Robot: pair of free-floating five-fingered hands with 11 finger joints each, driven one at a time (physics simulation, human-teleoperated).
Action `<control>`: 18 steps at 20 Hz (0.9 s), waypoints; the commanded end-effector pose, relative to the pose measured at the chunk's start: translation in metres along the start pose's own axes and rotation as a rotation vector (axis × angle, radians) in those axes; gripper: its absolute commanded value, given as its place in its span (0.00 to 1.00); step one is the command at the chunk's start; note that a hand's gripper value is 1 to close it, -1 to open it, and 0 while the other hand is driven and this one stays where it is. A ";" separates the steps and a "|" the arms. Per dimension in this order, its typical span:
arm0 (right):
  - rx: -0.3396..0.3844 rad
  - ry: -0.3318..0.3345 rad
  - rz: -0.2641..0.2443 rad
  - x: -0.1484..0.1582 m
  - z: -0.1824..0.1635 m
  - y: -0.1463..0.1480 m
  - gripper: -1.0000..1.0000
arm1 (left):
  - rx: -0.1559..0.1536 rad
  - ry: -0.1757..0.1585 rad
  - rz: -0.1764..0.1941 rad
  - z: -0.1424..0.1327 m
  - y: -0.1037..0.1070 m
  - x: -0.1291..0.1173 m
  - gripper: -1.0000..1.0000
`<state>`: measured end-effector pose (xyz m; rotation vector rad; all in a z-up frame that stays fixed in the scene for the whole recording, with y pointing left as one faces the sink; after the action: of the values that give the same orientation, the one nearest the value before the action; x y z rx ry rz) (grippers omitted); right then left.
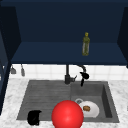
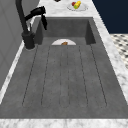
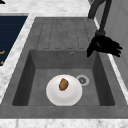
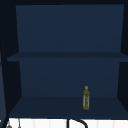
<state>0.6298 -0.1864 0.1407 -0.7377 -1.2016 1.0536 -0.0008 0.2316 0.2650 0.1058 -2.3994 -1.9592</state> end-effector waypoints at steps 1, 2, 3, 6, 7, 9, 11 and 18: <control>0.061 -0.044 -0.047 0.016 -0.004 -0.005 0.00 | 0.000 0.000 0.000 0.000 0.000 0.000 0.50; 0.075 -0.044 -0.041 0.020 -0.004 -0.009 0.00 | 0.000 0.000 0.000 0.000 0.000 0.000 0.50; 0.089 -0.043 -0.028 0.025 -0.005 -0.013 0.00 | 0.000 0.000 0.000 0.000 0.000 0.000 0.50; 0.144 -0.036 -0.015 0.039 -0.003 -0.023 0.00 | 0.000 0.000 0.000 0.000 0.000 0.000 0.50; 0.178 -0.035 -0.014 0.044 -0.005 -0.024 0.00 | 0.000 0.000 0.000 0.000 0.000 0.000 0.50; 0.199 -0.046 -0.042 0.049 -0.004 -0.028 0.00 | 0.000 0.000 0.000 0.000 0.000 0.000 0.50; 0.196 -0.065 -0.059 0.043 -0.009 -0.030 0.00 | 0.000 0.000 0.000 0.000 0.000 0.000 0.50; 0.185 -0.163 -0.141 0.028 -0.015 -0.003 0.00 | 0.000 0.000 0.000 0.000 0.000 0.000 0.50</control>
<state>0.6429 -0.1596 0.1679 -0.5076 -1.2569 1.1001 -0.0008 0.2316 0.2650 0.1058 -2.3994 -1.9592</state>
